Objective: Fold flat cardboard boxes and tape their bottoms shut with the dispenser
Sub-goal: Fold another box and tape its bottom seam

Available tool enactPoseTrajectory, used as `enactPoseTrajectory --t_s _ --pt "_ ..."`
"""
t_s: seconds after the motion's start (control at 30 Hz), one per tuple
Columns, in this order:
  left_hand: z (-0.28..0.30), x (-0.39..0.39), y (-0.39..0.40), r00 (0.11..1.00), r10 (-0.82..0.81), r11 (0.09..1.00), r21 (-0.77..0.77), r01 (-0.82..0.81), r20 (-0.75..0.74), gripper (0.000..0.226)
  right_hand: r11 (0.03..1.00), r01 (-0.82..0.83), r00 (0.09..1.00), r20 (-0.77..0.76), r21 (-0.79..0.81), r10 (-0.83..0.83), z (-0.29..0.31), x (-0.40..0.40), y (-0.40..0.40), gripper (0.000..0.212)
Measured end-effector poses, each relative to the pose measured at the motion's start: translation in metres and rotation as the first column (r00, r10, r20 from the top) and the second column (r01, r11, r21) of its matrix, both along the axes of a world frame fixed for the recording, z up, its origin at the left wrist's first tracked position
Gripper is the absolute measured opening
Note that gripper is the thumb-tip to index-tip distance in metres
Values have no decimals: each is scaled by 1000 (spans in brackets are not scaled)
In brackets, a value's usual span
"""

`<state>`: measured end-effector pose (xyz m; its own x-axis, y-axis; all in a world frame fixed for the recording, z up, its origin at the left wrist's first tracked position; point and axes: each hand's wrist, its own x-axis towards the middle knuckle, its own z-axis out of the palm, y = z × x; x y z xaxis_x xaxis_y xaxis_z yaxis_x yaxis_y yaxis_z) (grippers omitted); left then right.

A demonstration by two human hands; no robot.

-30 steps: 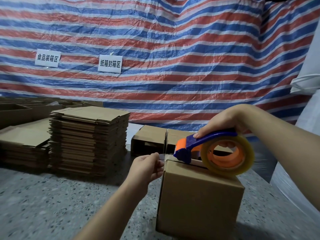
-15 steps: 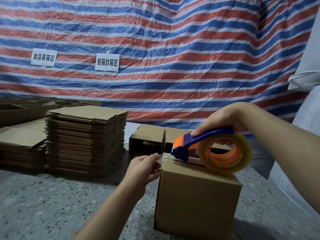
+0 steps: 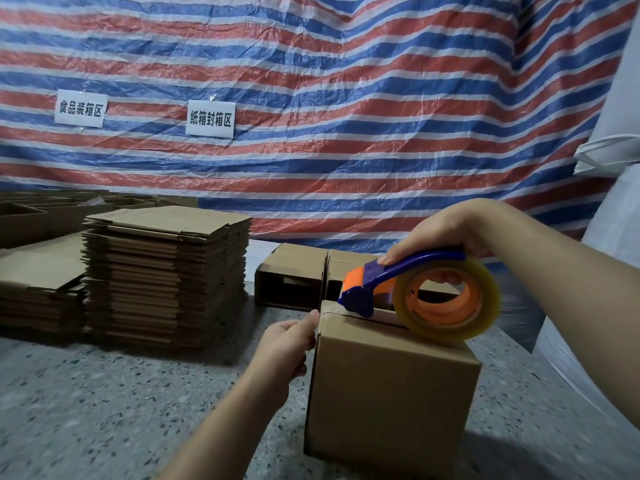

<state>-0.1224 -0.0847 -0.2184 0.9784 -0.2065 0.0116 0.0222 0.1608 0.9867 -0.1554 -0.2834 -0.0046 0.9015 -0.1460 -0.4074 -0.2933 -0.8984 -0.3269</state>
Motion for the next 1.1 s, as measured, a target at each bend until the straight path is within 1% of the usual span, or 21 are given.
enactPoseTrajectory --t_s 0.1,0.27,0.4,0.5,0.57,0.7,0.8,0.9,0.97,1.1 --pt "-4 2 -1 1000 -1 1000 -20 1 -7 56 1000 1 1000 4 7 -1 0 -1 0 67" --pt "-8 5 -2 998 -25 999 -45 22 -66 52 1000 7 1000 14 4 -7 -1 -1 1 67" --pt "-10 2 -4 998 -8 999 -50 4 -63 59 1000 10 1000 17 12 -10 -1 -1 1 66" --pt "-8 -1 -6 999 -11 998 -57 8 -54 42 1000 12 1000 13 22 -13 -2 0 0 67" --pt "-8 -1 -7 998 -8 998 -66 4 -63 42 1000 15 1000 17 24 -16 -2 0 -1 67" --pt "-10 0 -9 995 -2 996 -88 -8 -103 48 1000 20 1000 16 23 -20 -2 0 0 66" --pt "-12 2 -10 992 15 996 -81 -25 -128 68 1000 15 1000 12 23 -15 -2 0 0 66" --pt "-11 3 -10 990 25 998 -47 -32 -139 71 999 23 1000 10 30 -23 -2 0 0 68" --pt "-9 1 -9 990 27 999 -24 -31 -141 69 999 21 1000 8 34 -22 -2 0 0 67" --pt "-3 -7 -5 993 51 998 52 -45 -108 52 999 18 1000 8 34 -18 -2 -1 0 65"
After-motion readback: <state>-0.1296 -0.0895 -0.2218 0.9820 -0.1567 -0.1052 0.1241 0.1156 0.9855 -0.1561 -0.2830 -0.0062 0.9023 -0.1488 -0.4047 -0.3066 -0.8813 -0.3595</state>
